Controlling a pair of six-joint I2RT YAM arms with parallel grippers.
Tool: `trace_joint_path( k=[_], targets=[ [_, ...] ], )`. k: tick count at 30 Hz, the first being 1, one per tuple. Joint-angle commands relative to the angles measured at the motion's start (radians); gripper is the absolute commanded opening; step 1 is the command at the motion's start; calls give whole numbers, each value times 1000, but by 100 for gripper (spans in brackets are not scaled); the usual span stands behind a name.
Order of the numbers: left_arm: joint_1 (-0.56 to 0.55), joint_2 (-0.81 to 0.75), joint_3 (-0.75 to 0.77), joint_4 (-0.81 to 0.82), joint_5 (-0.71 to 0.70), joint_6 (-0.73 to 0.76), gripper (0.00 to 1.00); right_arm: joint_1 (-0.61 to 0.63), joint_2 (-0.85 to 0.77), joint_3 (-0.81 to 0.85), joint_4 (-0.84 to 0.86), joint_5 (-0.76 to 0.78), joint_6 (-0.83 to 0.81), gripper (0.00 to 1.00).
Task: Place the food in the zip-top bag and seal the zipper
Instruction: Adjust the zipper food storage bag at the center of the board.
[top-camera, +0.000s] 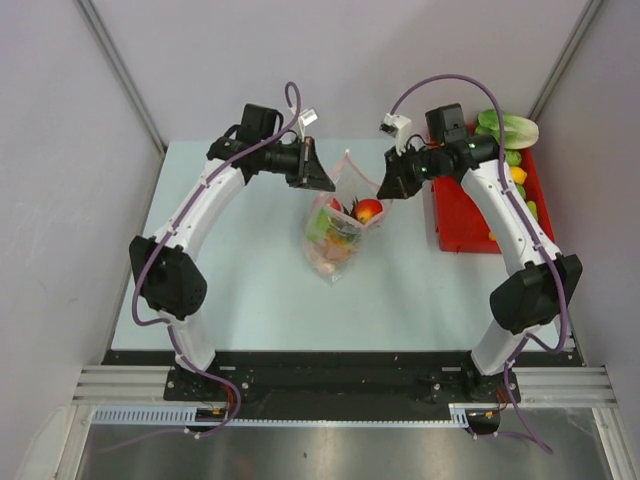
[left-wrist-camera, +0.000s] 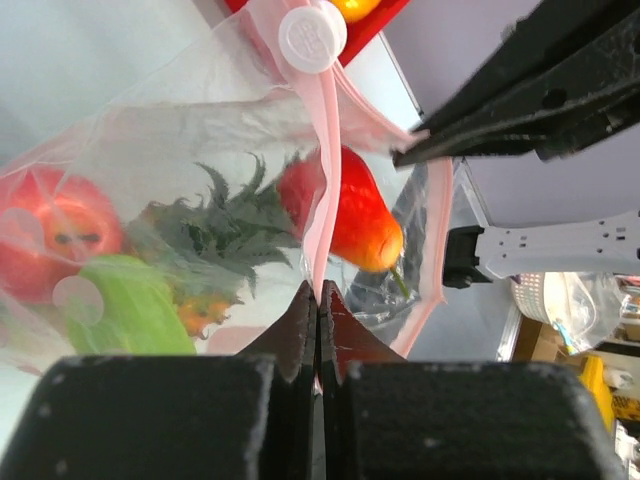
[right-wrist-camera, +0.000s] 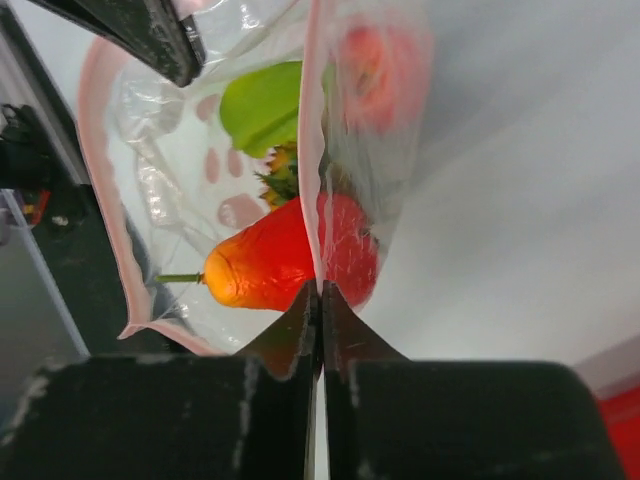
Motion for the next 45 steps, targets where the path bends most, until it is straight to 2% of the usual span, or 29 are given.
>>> trace_joint_path(
  k=[1, 2, 3, 5, 6, 7, 10, 13, 15, 18, 21, 23, 28, 32, 36, 40, 45],
  targets=[
    [-11, -21, 179, -67, -75, 86, 1, 2, -27, 61, -15, -167, 82, 0],
    [-16, 8, 229, -116, -85, 103, 1, 5, -86, 44, 32, -197, 229, 0],
    [-22, 25, 281, -146, -90, 134, 1, 11, -122, 17, 177, -236, 318, 0],
    [-48, 57, 419, -234, -74, 173, 2, 57, -226, -115, 340, -248, 549, 0],
    [-60, 77, 445, -256, -65, 184, 4, 81, -254, -156, 463, -220, 590, 0],
    [-85, 82, 464, -276, -56, 195, 5, 142, -269, -233, 503, -187, 621, 0],
    [-131, 91, 444, -327, -48, 244, 5, 200, -282, -316, 550, -67, 659, 0],
    [-156, 87, 409, -348, -56, 286, 8, 187, -248, -327, 519, -18, 733, 0],
    [-154, 73, 342, -315, -36, 273, 13, 180, -248, -344, 531, 16, 759, 0],
    [-154, 41, 245, -279, -16, 272, 18, 189, -260, -388, 577, 55, 768, 0],
    [-153, 18, 188, -249, -28, 287, 27, 197, -259, -414, 564, 93, 752, 0],
    [-145, 14, 194, -275, -33, 315, 32, 190, -280, -428, 548, 116, 733, 0],
    [-117, -38, 171, -308, -34, 394, 36, 187, -372, -462, 533, 115, 666, 0],
    [-123, -70, 143, -351, -30, 453, 46, 198, -463, -500, 490, 118, 542, 0],
    [-126, -78, 189, -422, -25, 503, 48, 207, -527, -522, 432, 133, 431, 0],
    [-137, -113, 272, -474, -2, 629, 49, 212, -536, -527, 392, 141, 387, 0],
    [-200, -143, 318, -490, -117, 629, 44, 220, -546, -528, 406, 139, 399, 0]
  ],
)
